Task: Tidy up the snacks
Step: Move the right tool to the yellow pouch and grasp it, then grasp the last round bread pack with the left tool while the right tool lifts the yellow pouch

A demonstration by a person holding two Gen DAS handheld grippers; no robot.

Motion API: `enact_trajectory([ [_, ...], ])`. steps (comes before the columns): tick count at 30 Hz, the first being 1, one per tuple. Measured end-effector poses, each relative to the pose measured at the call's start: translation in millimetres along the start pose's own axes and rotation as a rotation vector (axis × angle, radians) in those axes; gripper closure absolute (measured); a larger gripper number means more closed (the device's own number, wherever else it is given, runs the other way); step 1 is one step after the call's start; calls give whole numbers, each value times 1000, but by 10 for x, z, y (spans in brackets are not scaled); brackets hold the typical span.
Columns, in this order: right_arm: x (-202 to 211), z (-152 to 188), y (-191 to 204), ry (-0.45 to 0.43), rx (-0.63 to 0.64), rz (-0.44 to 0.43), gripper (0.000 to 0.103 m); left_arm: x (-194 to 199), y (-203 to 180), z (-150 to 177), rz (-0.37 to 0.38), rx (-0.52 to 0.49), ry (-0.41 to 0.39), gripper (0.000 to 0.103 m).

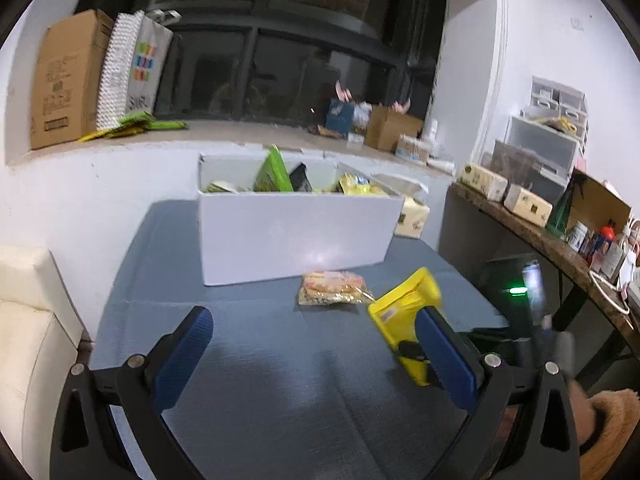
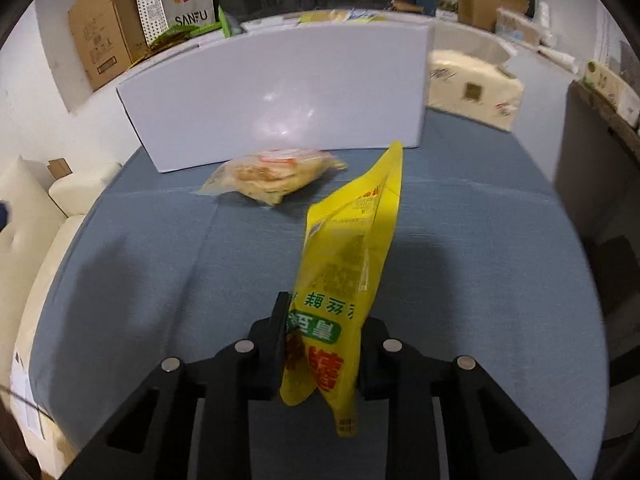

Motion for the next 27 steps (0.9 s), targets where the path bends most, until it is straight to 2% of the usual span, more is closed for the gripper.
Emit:
enact_trajectory([
  [9, 529, 155, -529, -77, -98, -46, 75, -876, -134, -189, 92, -48, 166, 0],
  [12, 567, 181, -669, -83, -133, -48, 75, -1183, -163, -286, 74, -66, 214, 0],
  [14, 583, 199, -745, -84, -148, -46, 75, -1438, -155, -342, 88, -60, 255, 0],
  [20, 649, 243, -820, -100, -166, -62, 75, -1966, -14, -320, 15, -31, 386, 0],
  [27, 669, 244, -780, -104, -156, -84, 75, -2227, 153, -220, -14, -9, 482, 0],
])
Point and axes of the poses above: each gripper's, at about its wrist camera, not at the fingertips, and x roughly against the way its jaws point, y to its left, z to its underside, the point moved 3 cm from there along -x, roughly the way its jaws point, and after that the axes turned 11 degrees about z, right-handed, at the moved point
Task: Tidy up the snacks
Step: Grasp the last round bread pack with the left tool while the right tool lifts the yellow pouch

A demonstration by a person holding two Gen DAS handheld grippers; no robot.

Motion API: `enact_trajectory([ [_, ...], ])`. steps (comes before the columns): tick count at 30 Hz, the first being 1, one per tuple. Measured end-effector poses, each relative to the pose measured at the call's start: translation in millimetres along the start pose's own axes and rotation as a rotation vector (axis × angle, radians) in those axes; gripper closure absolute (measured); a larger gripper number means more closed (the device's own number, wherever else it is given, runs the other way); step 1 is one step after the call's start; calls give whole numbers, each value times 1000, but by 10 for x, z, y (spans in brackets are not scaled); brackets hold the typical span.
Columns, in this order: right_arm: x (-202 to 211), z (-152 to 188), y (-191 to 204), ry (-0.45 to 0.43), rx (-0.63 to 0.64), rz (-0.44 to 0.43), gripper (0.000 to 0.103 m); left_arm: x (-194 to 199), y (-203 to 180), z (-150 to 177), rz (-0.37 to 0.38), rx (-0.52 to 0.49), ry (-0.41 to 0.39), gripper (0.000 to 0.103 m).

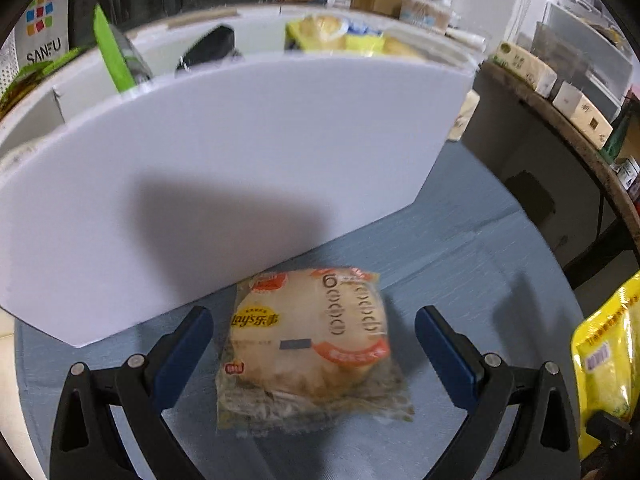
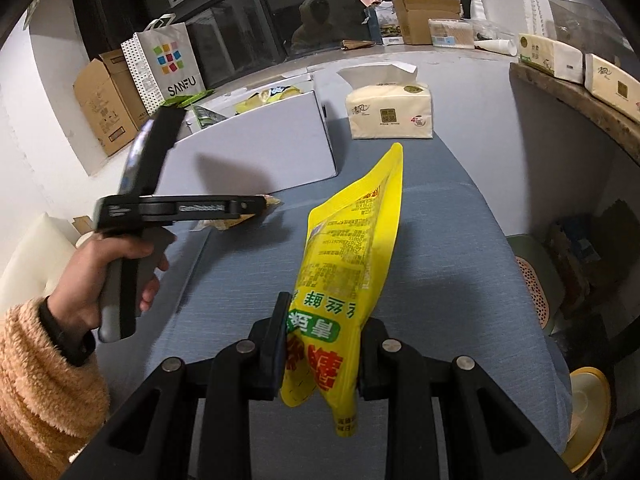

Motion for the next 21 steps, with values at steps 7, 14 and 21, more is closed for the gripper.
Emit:
enact_trajectory([
  [7, -11, -1, 18, 0, 12, 1, 75, -15, 103, -3, 44, 10, -4, 25],
  [14, 0, 0, 17, 0, 10, -7, 75, 288, 3, 161, 101, -59, -73, 26],
  [21, 14, -16, 33, -6, 3, -22, 75, 944, -243, 500, 127, -110, -200, 26],
])
Point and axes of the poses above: each gripper's, at about its wrist camera, not at the fingertips, and x roughly against the way its jaws point, y to its left, z to its underside, the point moved 3 cm from there along -x, roughly the way its jaws point, and after that the axes turned 11 degrees about z, right-handed, at the moved point
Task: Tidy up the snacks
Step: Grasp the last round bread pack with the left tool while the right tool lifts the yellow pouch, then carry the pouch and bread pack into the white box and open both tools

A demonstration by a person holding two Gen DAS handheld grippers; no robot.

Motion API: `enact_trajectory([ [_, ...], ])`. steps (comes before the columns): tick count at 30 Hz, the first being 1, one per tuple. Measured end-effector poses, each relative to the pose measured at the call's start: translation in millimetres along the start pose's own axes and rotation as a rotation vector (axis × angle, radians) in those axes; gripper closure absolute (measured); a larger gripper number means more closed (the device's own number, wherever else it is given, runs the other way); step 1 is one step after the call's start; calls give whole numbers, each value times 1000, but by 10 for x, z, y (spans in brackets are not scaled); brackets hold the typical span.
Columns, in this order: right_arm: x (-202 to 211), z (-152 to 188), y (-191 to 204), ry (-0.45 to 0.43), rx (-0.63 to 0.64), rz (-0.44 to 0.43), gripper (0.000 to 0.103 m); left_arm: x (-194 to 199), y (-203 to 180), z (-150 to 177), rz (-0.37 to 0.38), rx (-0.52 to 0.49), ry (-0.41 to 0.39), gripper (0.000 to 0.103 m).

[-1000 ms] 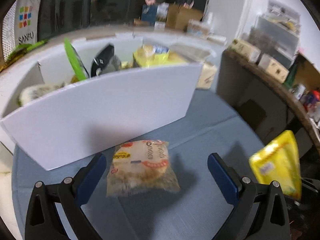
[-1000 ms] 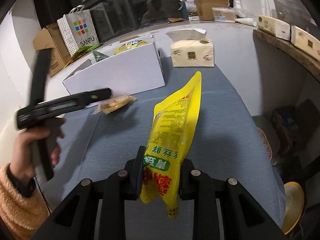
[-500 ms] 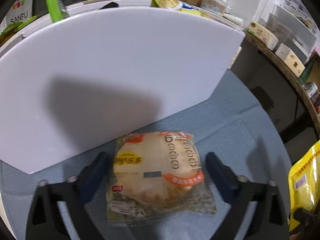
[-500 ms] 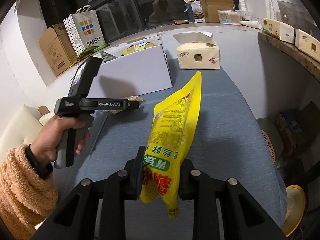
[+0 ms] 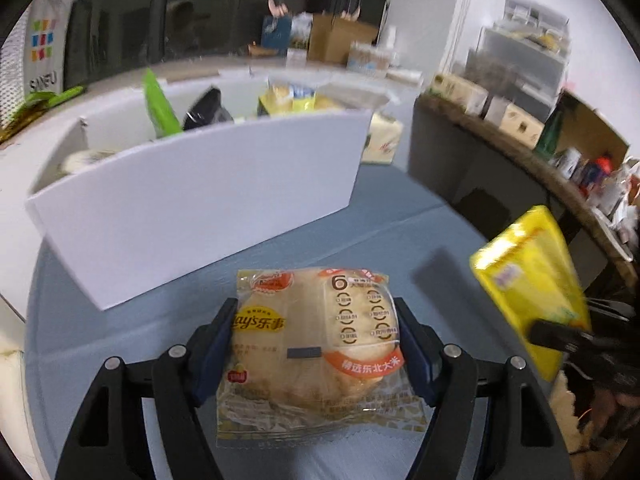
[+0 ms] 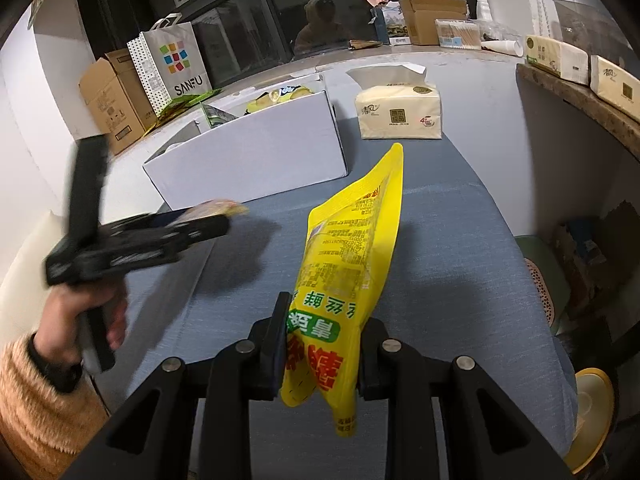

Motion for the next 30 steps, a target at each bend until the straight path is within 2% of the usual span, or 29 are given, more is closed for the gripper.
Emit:
enact_trajectory([
  [3, 10, -31, 23, -5, 1, -7, 75, 302, -66, 35, 14, 8, -82, 26],
  [5, 22, -62, 49, -8, 1, -16, 75, 399, -121, 47, -22, 0, -111, 26],
  [10, 57, -215, 160, -26, 12, -58, 75, 781, -20, 109, -20, 26, -180, 26],
  [12, 66, -301, 229, -33, 25, -77, 75, 887, 33, 22, -28, 25, -210, 26],
  [16, 95, -591, 435, -68, 63, -134, 75, 1005, 141, -221, -38, 24, -257, 26],
  [20, 86, -965, 676, -108, 116, -162, 75, 1088, 253, -604, -64, -13, -301, 26],
  [26, -170, -1717, 1023, -152, 172, -171, 75, 1001, 582, -1199, -106, -16, -301, 26],
  [30, -467, -2102, 1153, -113, 160, -194, 75, 846, 891, -1486, -135, 17, -271, 26],
])
Point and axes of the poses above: each gripper's, at about its wrist camera, not at the fingertips, and x roughly against the way its jaws point, y to its left, z to its underside, the point moved 3 cm from there along -x, roughly the way its jaws point, and after that the axes turned 11 degrees about z, right-handed, at the moved point
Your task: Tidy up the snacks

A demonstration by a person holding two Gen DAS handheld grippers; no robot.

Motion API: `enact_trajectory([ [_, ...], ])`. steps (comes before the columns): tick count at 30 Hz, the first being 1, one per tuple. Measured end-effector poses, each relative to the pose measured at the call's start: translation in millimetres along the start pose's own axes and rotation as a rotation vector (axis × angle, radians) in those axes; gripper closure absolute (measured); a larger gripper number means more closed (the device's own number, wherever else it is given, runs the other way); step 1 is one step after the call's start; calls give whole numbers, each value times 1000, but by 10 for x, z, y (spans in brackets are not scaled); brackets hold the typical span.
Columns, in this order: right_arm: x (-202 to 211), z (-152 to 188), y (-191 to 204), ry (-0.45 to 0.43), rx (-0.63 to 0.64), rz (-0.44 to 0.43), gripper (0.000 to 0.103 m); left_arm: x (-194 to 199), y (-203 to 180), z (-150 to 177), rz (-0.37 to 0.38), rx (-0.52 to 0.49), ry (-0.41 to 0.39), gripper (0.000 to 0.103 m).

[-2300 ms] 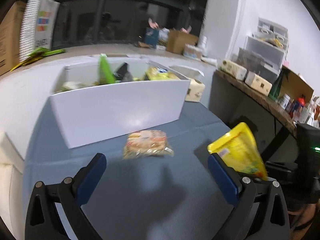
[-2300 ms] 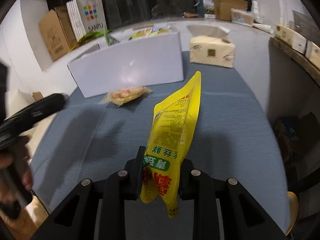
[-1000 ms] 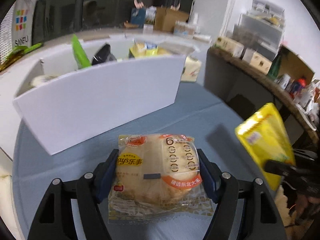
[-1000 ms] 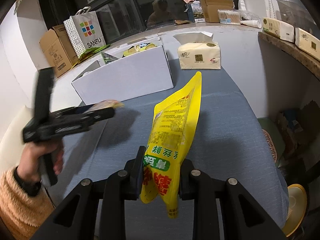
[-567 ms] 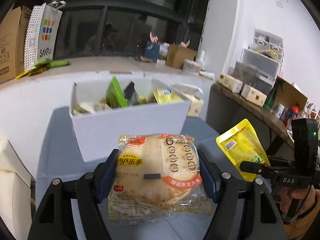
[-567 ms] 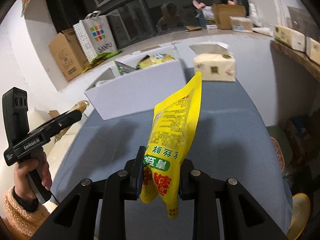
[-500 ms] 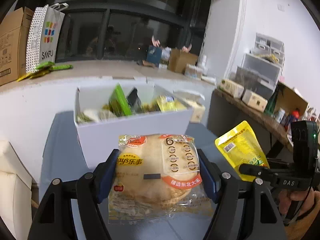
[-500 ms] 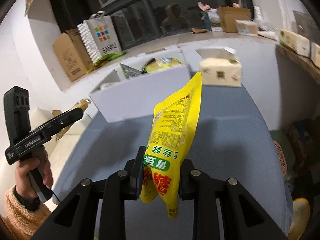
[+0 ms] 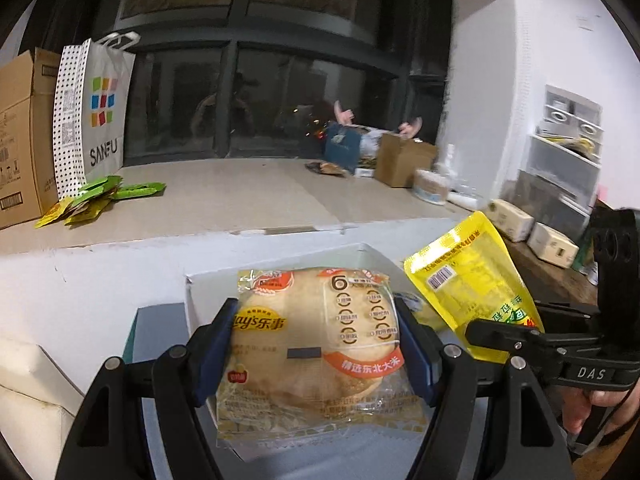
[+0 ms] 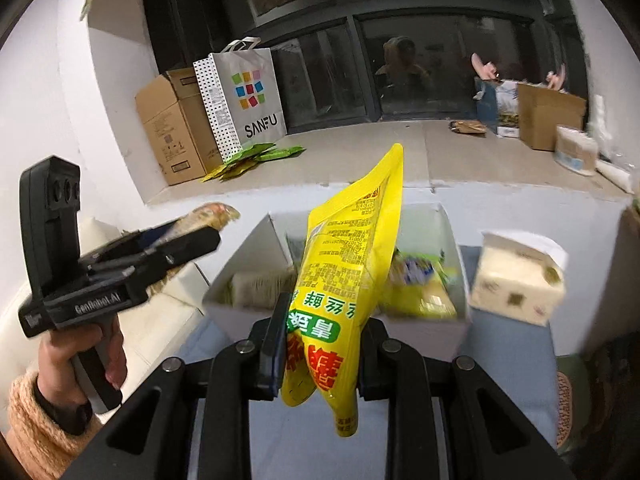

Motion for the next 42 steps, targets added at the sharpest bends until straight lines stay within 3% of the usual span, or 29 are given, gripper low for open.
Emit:
enact_trajectory([
  [4, -349, -263, -31, 37, 16, 44, 75, -203, 231, -101, -20, 23, 38, 26],
  [9, -669, -353, -120, 87, 20, 57, 75, -436, 426, -126, -60, 44, 84, 25],
  [10, -696, -341, -143, 90, 23, 55, 72, -463, 450, -116, -68, 52, 94, 23],
  [11, -748, -351, -141, 94, 31, 53, 67, -522, 489, -98, -81, 66, 120, 11],
  [12, -810, -352, -146, 111, 36, 59, 58, -571, 525, -74, -88, 81, 140, 4],
  [13, -826, -331, -149, 122, 35, 58, 35, -582, 536, -55, -85, 86, 143, 0],
  [14, -843, -324, -154, 124, 36, 59, 22, -593, 559, -29, -80, 93, 147, 0],
  [15, -847, -324, -155, 120, 39, 73, 0, -589, 564, -11, -83, 100, 153, 0],
  [17, -813, -313, -190, 100, 35, 109, 0, -567, 571, 33, -79, 111, 158, 0],
  [22, -626, -283, -257, 73, -2, 115, 0, -338, 450, 71, -46, 98, 88, 0],
  [24, -479, -286, -252, 32, 2, 126, 0, -185, 321, 68, -53, 62, 42, 0],
  [28, -2, -246, -163, -94, 70, 173, 0, 128, -67, 90, -138, -50, -36, 0],
  [30, 269, -165, -105, -155, 105, 192, 0, 313, -290, 156, -117, -78, -80, 0],
  [33, 565, -11, -64, -190, 120, 213, 0, 501, -494, 283, -78, -37, -107, 0],
  [38, 904, 293, -79, -156, 69, 74, 0, 706, -757, 511, -50, 4, -73, 0],
  [42, 1123, 553, -146, -158, 32, 79, 0, 859, -952, 715, -95, -6, -25, 0],
])
Point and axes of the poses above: each gripper's, at about its wrist camera, not at the fingertips, and x roughly against the way its jaws point, y to its left, z to its underside, the point moved 3 cm from there along -x, roughly the way its jaws point, and after that the axes turned 11 degrees about z, right-handed, at the moved point
